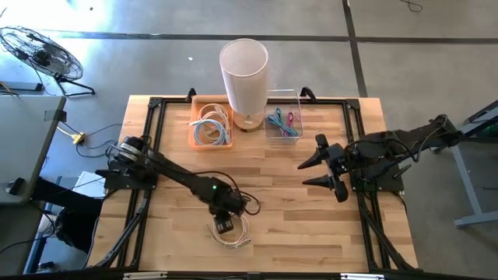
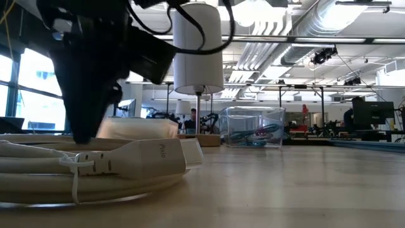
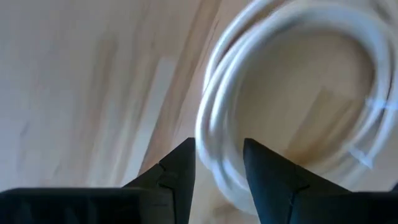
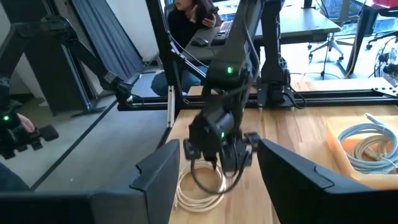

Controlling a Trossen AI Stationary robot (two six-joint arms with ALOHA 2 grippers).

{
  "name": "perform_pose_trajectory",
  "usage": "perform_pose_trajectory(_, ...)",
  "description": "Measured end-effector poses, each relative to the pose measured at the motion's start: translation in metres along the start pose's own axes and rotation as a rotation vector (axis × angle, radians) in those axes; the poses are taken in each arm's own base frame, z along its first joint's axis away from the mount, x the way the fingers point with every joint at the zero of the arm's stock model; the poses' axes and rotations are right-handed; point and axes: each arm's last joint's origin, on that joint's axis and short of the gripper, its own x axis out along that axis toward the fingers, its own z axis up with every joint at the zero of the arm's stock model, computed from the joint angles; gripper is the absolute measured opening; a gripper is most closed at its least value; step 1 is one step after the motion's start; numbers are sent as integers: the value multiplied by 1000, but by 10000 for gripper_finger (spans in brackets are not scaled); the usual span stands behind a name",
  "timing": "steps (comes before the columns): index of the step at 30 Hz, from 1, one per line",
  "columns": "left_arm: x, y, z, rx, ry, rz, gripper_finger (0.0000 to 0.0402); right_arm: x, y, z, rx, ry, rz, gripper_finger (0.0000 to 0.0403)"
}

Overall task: Pick & Place USB Port
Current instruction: Put the white usb cable into the orange bin

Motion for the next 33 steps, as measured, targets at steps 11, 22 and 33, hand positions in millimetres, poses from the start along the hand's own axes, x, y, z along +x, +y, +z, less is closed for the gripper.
perform_pose_trajectory(11, 9, -4, 6, 20, -35, -29, 131, -1, 10, 0, -5, -14, 28, 209)
perform_pose_trajectory(22, 11, 2, 5, 97, -52, 83, 131, -3, 20, -3, -16, -13, 35, 209)
perform_pose_trajectory(33, 45, 12, 3, 280, 83, 195, 51, -3, 23, -1, -15, -31, 36, 209)
